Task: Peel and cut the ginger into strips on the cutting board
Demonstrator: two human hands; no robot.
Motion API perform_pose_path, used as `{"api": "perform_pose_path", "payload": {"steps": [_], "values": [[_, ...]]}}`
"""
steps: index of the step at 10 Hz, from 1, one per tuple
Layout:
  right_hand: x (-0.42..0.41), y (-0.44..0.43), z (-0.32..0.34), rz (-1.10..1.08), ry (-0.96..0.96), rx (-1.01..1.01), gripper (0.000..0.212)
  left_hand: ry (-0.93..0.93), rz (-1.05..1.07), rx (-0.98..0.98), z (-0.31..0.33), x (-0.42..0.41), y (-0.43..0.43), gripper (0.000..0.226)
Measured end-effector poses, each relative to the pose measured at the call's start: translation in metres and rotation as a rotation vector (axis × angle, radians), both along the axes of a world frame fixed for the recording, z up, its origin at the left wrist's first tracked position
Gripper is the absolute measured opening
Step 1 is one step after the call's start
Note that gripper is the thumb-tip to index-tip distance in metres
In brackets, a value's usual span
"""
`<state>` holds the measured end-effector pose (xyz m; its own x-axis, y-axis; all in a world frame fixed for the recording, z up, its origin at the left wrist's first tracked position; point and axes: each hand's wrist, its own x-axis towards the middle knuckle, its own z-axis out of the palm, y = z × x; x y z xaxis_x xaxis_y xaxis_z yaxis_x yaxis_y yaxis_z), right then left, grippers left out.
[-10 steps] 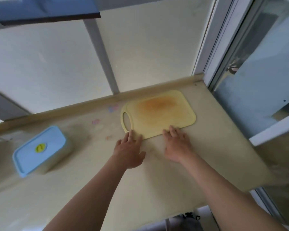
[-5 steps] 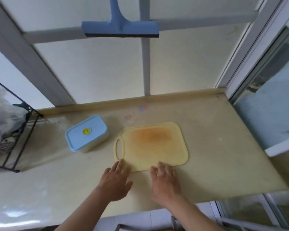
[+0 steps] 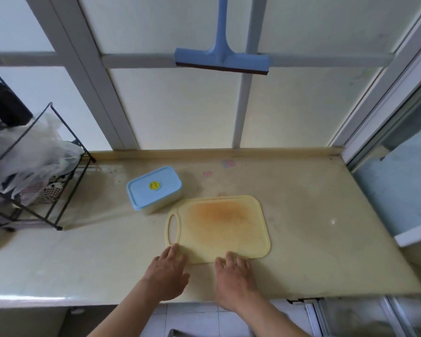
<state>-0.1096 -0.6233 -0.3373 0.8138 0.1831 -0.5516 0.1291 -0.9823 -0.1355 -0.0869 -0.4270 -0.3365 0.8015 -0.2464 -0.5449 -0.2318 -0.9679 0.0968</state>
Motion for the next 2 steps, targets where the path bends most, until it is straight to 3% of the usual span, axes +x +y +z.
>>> {"api": "perform_pose_path", "payload": {"steps": [1, 2], "values": [[0.008, -0.006, 0.013, -0.022, 0.026, 0.026, 0.052, -0.024, 0.026, -0.042, 0.008, 0.007, 0.002, 0.064], [0.038, -0.016, 0.037, -0.095, -0.067, 0.102, 0.046, -0.114, 0.120, -0.206, 0.035, 0.030, -0.003, 0.060]]}}
